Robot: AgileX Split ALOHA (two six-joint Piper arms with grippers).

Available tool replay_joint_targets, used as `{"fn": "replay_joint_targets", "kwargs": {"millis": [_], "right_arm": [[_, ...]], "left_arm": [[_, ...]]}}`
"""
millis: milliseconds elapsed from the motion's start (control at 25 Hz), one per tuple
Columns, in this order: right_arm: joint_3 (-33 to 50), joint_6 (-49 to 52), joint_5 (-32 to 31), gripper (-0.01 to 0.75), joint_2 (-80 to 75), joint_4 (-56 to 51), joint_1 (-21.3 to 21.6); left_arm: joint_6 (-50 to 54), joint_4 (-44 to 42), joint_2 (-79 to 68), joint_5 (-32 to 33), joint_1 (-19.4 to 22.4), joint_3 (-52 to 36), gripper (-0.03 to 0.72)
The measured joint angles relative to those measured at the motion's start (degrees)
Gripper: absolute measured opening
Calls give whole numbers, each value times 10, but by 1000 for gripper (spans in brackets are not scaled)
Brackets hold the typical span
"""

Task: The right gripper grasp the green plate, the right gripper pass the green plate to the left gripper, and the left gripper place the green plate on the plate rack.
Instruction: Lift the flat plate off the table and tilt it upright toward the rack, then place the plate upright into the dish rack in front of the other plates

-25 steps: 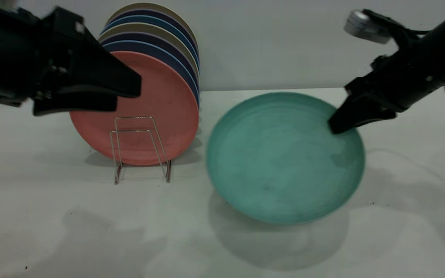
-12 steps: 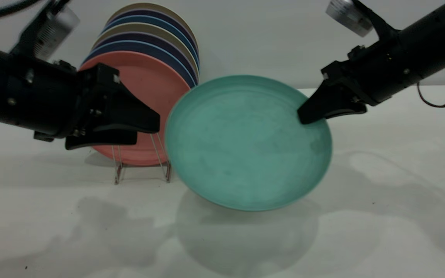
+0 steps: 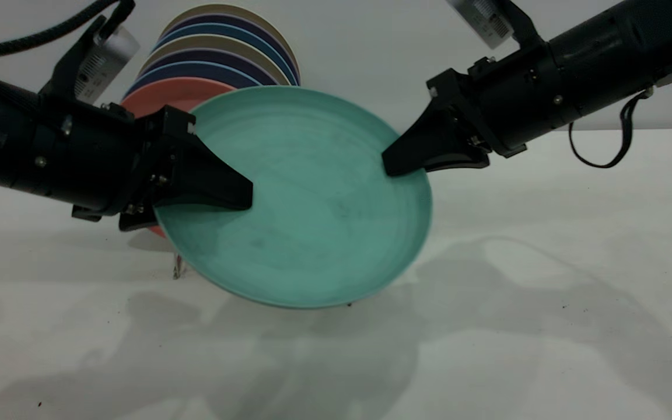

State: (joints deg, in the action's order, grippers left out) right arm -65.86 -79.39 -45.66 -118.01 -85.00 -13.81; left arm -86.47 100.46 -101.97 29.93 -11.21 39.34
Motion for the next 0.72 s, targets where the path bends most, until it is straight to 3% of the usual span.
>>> {"fn": "replay_joint_targets", "kwargs": {"millis": [80, 160, 320, 360, 440, 600, 720], "right_arm": [[0, 3, 2, 99, 0, 1, 1], [0, 10, -3, 199, 0, 8, 3], [0, 15, -29, 518, 1, 32, 12], [0, 18, -32, 599, 1, 40, 17], [0, 29, -36, 690, 1, 54, 35], [0, 45, -57, 708, 1, 82, 86], [0, 52, -66, 666, 1, 102, 122]], "left_arm": [[-2, 1, 0, 4, 0, 6, 149], [-11, -4, 0, 6, -1, 14, 136], [-30, -21, 0, -4, -1, 32, 136], [-30, -39, 0, -10, -1, 39, 136], [-21, -104, 0, -28, -1, 59, 136], [54, -303, 0, -52, -1, 115, 136], [109, -458, -1, -16, -1, 177, 136]]}}
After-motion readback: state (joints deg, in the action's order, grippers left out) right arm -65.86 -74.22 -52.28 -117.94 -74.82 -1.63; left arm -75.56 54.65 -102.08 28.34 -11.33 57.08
